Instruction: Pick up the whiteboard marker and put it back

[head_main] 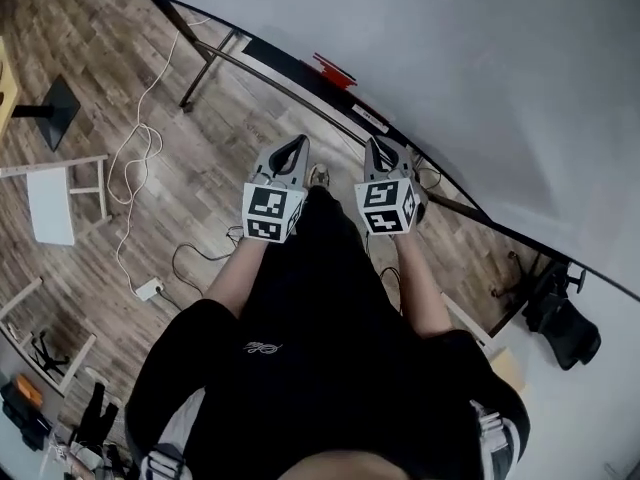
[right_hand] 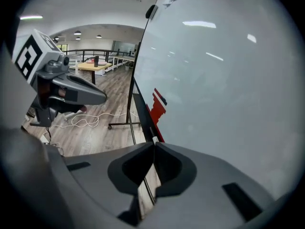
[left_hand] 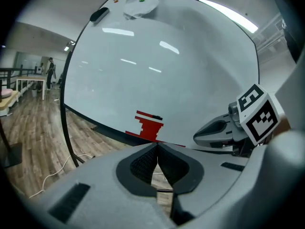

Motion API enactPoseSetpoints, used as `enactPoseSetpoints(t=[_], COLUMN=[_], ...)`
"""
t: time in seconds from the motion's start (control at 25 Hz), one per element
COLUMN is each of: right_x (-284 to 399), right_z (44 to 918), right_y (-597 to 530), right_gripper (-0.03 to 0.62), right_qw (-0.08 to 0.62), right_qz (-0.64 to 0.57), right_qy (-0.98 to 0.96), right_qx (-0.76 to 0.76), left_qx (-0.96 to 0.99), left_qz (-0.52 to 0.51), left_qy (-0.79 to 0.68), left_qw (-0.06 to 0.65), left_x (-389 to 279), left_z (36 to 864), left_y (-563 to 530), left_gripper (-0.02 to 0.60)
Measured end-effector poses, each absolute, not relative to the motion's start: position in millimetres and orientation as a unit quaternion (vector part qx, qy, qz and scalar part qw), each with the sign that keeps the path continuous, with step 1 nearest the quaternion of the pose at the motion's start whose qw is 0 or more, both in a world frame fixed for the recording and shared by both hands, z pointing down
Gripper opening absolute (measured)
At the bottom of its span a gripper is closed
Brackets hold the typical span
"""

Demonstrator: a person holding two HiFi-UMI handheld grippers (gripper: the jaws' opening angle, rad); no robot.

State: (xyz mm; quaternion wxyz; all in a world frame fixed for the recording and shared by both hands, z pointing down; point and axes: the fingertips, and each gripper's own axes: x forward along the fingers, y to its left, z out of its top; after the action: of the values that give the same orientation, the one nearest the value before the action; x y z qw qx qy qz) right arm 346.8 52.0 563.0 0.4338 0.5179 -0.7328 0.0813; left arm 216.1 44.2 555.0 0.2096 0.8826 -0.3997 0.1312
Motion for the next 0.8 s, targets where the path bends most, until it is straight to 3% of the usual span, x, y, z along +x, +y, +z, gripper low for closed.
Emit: enactPoseSetpoints(t=[0.28,0.36,0.4,0.8], right_x=[356,354,354,367], right_z=[600,611,618,641], right_y=[31,27,25,4], right_gripper=[0.014,0.108,0.117,0.106], right_qw=[0.517,0.532,0.541,0.596], right_qz=[0.035,0.031,0.028,0.007], right_qy=[-0.712,-0.709,-0.706,-0.675], right_qx=[0.474,0.462,0.456,0.434], left_qx=[0.855,0.849,0.845,0.806], left_qz=[0.151,0.154,0.155,0.151], left_qy=[-0.433,-0.441,-0.447,-0.508], left_qw=[0.242,0.246,0.248,0.265], left_x=[206,198,193,139], left_z=[580,582,583,586], left_y=[53,55,56,57], left_gripper=[0.007,0.007,0.006,0.008])
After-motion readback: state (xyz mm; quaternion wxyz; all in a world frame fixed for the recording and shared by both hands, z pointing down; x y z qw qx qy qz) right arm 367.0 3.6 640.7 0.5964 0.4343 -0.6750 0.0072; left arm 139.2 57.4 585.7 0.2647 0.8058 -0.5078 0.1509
